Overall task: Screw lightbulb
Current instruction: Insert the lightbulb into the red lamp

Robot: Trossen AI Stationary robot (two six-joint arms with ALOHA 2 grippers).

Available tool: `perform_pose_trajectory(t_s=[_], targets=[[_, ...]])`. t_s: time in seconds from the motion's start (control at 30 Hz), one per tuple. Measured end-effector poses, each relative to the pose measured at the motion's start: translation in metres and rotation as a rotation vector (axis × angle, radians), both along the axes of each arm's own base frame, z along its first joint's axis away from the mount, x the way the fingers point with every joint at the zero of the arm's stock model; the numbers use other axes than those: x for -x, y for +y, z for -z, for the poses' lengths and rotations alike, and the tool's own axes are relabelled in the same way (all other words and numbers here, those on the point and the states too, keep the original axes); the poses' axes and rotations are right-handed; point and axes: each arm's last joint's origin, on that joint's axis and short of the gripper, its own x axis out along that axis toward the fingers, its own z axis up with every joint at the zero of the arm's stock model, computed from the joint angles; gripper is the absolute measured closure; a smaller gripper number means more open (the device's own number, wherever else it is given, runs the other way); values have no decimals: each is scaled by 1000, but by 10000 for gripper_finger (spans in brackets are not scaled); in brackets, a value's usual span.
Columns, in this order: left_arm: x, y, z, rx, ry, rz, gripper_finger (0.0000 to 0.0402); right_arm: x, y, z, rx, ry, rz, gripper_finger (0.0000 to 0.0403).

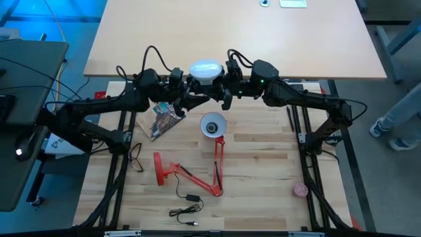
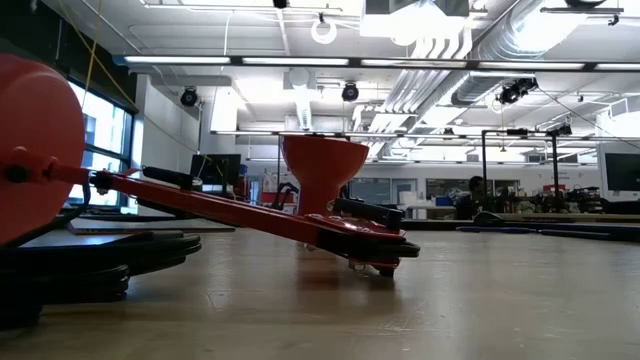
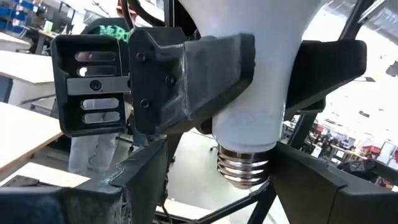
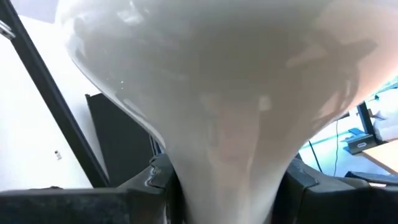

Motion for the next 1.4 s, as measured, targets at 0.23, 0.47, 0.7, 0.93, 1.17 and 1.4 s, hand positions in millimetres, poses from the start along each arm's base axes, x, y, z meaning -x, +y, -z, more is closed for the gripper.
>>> perform_pose_trajectory(t_s=[0.23, 0.47, 0.7, 0.93, 1.17, 1.4], targets=[[-1, -1, 1, -5, 6, 13, 200, 0, 0, 3, -6, 33, 1, 254], [0, 0, 0, -28, -1, 5, 308, 0, -3, 4, -17, 45, 4, 254], [0, 0, 1, -46, 1, -2, 312, -1, -2, 5, -1, 51, 1, 254], [0, 0, 1, -25, 3, -5, 312, 0, -1, 4, -38, 51, 17, 221], [8, 4, 0, -12, 55, -33, 312, 14, -7, -2, -54, 83, 37, 60], [22, 8, -1, -31, 125, -6, 312, 47, -13, -11, 45, 211, 89, 43]])
